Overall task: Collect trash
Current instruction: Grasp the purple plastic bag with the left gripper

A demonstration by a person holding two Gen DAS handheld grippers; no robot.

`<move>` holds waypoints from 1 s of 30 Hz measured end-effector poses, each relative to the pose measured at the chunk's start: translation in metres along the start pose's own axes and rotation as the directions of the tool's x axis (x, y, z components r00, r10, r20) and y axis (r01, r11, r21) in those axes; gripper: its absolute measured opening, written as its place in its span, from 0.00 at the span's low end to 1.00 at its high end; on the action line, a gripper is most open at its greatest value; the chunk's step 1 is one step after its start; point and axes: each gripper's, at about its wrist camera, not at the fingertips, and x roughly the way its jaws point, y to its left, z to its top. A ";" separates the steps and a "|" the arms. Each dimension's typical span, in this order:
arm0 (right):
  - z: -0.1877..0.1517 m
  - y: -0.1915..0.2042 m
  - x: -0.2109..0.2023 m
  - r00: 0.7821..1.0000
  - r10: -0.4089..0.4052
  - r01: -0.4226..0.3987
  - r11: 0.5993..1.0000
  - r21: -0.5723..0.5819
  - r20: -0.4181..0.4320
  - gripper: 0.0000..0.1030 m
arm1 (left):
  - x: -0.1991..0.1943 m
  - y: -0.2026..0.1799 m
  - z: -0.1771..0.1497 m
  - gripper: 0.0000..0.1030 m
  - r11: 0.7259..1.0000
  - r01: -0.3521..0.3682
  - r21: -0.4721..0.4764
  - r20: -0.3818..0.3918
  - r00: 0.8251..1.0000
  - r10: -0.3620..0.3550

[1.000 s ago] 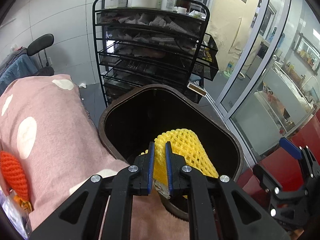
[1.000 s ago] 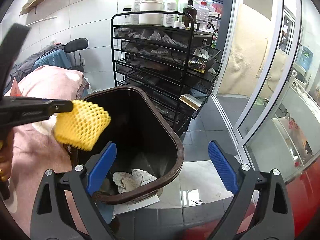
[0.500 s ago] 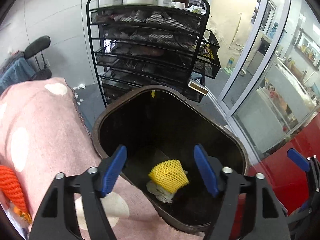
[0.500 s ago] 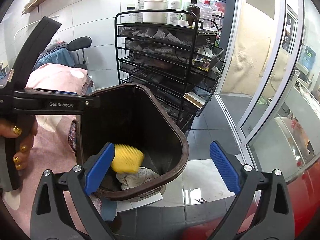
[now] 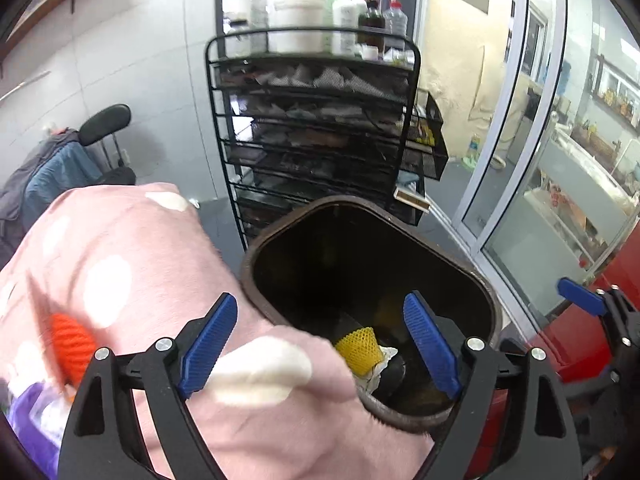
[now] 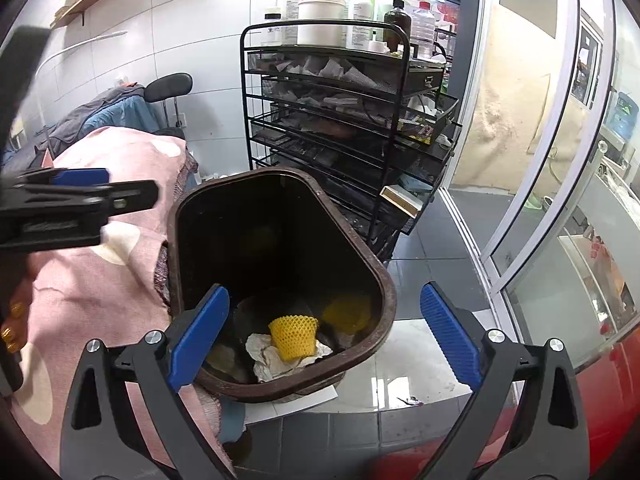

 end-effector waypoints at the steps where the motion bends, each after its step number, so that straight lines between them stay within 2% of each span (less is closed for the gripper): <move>1: 0.001 0.004 0.000 1.000 0.006 -0.006 1.000 -0.009 0.000 0.92 | -0.007 0.001 -0.003 0.83 1.000 0.000 -0.001 0.013 1.000 0.000; 9: 0.004 0.038 -0.008 0.996 0.088 -0.086 0.994 -0.069 0.019 0.93 | -0.066 0.016 -0.032 0.87 0.999 -0.048 -0.016 0.125 0.991 0.049; 16: 0.007 0.072 -0.016 0.985 0.170 -0.165 0.979 -0.118 0.033 0.93 | -0.108 0.048 -0.058 0.87 0.988 -0.137 -0.071 0.173 0.974 0.148; 21: 0.006 0.100 -0.023 0.972 0.231 -0.222 0.961 -0.163 0.037 0.95 | -0.135 0.079 -0.083 0.87 0.963 -0.227 -0.146 0.179 0.951 0.251; 25: 0.007 0.121 -0.026 0.964 0.265 -0.255 0.948 -0.189 0.033 0.95 | -0.151 0.107 -0.099 0.87 0.937 -0.271 -0.221 0.167 0.936 0.310; 28: 0.006 0.137 -0.030 0.957 0.288 -0.275 0.937 -0.215 0.032 0.95 | -0.155 0.127 -0.109 0.87 0.917 -0.317 -0.242 0.142 0.923 0.357; 30: 0.005 0.146 -0.033 0.954 0.300 -0.286 0.930 -0.230 0.029 0.95 | -0.156 0.142 -0.117 0.87 0.907 -0.332 -0.259 0.113 0.922 0.370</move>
